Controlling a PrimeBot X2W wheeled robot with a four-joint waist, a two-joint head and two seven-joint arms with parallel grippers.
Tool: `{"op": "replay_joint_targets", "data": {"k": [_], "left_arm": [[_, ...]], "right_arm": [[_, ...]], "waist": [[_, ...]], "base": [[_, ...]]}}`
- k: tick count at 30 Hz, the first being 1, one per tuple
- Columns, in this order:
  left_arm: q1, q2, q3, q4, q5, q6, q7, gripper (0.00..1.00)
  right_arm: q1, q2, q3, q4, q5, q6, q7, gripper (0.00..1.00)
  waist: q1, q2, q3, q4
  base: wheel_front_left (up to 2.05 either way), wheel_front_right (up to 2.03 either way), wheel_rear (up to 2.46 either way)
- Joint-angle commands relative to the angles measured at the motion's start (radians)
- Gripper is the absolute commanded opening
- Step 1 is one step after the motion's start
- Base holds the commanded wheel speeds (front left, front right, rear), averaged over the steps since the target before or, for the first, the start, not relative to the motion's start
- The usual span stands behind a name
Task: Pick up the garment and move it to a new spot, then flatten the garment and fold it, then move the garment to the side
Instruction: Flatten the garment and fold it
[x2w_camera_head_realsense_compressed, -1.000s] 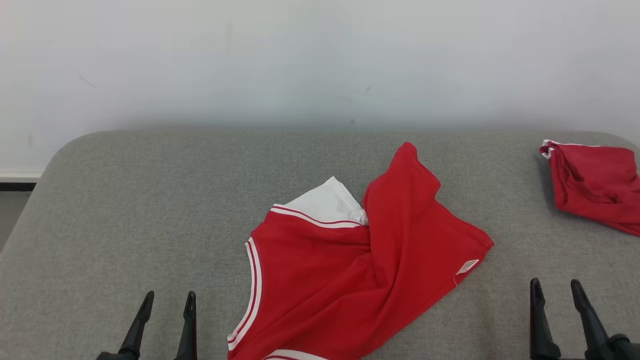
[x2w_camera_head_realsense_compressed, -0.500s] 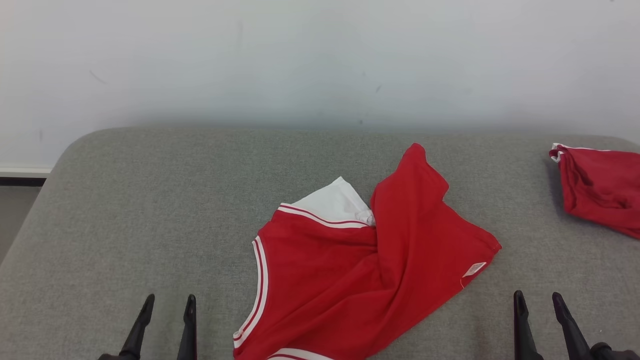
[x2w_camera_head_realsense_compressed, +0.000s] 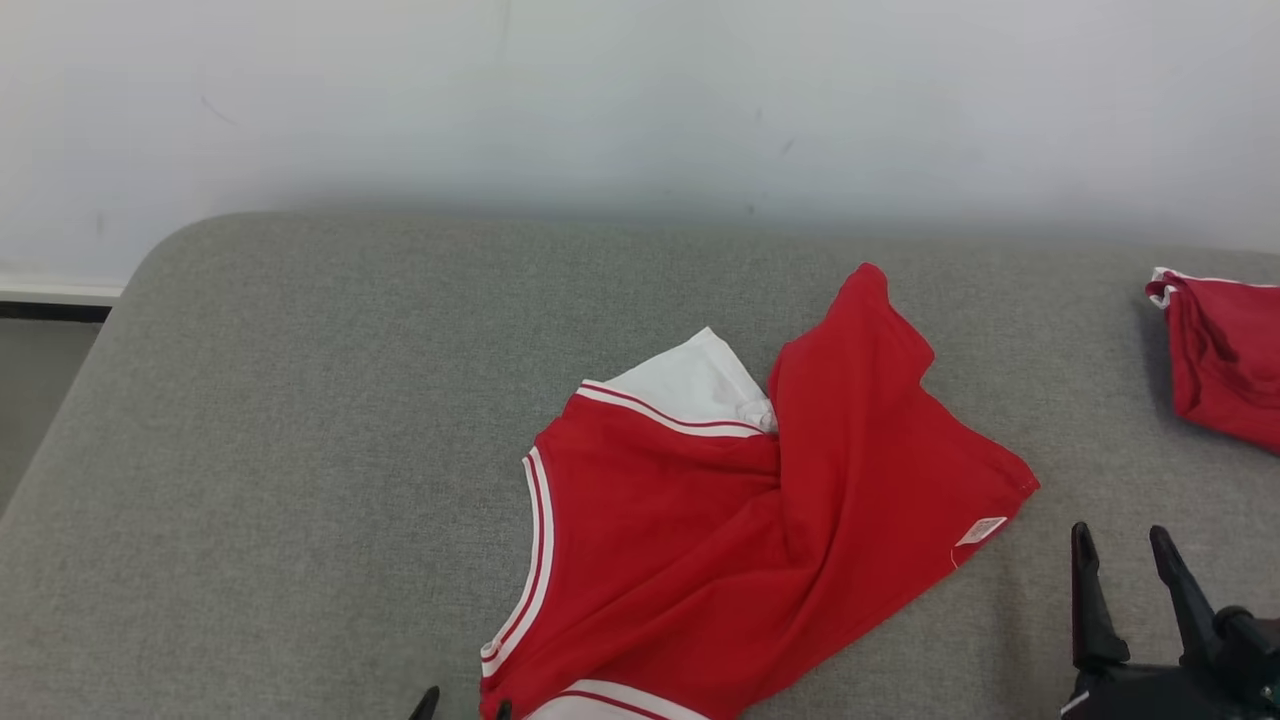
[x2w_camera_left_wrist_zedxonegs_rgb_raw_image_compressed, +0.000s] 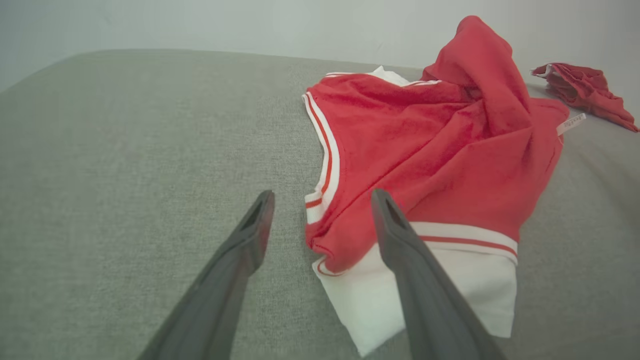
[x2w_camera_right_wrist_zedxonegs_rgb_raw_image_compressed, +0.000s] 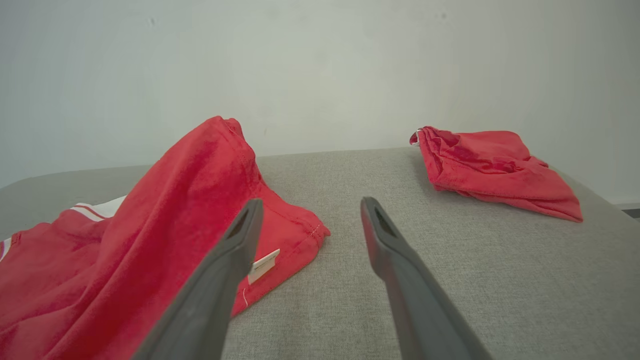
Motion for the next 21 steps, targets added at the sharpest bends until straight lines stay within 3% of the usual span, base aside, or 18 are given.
{"op": "replay_joint_targets", "data": {"k": [1, 21], "left_arm": [[0.012, -0.005, -0.016, 0.012, -0.010, 0.002, -0.003, 1.00], [-0.061, 0.007, -0.158, 0.193, -0.082, 0.002, -0.003, 1.00]], "right_arm": [[-0.037, -0.016, -0.001, 0.026, -0.006, -0.003, 0.000, 1.00], [-0.350, -0.091, 0.058, 0.459, -0.055, -0.003, 0.036, 1.00]], "waist": [[0.0000, 0.0000, 0.019, 0.010], [0.0000, 0.0000, 0.082, 0.028]], "base": [[0.00, 0.00, 0.00], [0.00, 0.00, 0.00]]}}
